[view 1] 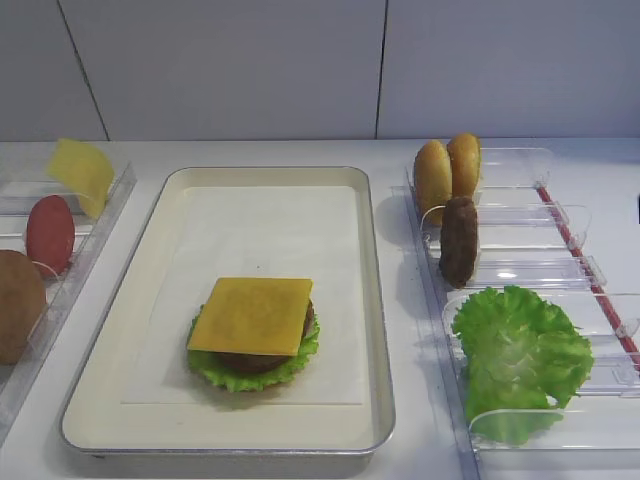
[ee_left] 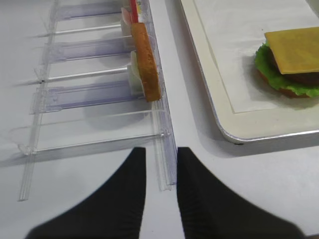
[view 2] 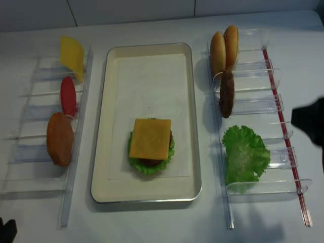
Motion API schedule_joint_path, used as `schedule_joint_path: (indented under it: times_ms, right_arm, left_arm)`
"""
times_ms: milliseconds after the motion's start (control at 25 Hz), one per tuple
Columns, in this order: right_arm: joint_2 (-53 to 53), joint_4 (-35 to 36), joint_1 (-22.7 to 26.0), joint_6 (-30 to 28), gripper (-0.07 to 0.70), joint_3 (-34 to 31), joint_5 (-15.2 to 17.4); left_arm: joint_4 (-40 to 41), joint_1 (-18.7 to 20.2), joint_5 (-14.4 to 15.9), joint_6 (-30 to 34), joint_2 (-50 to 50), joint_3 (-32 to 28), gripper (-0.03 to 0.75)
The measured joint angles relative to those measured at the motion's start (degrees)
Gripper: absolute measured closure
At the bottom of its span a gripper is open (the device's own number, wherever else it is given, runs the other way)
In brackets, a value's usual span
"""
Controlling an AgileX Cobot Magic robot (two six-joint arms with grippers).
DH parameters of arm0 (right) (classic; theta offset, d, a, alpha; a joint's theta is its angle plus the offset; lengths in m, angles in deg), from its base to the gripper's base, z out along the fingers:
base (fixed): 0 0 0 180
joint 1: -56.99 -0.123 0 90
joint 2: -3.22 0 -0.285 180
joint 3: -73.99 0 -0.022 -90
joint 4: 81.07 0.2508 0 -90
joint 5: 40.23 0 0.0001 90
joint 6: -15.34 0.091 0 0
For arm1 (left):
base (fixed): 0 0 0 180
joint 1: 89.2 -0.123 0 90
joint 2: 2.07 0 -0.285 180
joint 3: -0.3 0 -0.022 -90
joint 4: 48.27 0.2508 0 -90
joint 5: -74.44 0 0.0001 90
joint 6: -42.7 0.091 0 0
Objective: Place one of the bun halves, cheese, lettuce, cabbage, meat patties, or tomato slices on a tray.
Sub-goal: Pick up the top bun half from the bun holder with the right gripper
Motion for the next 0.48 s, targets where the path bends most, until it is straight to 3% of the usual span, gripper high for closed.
schedule_joint_path:
  times_ms: [280, 480]
  right_arm:
    - [23.5, -0.2, -1.7, -1.7, 0.192, 20.1, 3.5]
    - [37.0, -6.8, -11.2, 4.9, 0.192, 33.8, 3.8]
  left_arm:
    - [0.0, 0.0, 0.0, 0.0, 0.0, 0.0, 0.547]
    - [0.0, 0.0, 0.0, 0.0, 0.0, 0.0, 0.547]
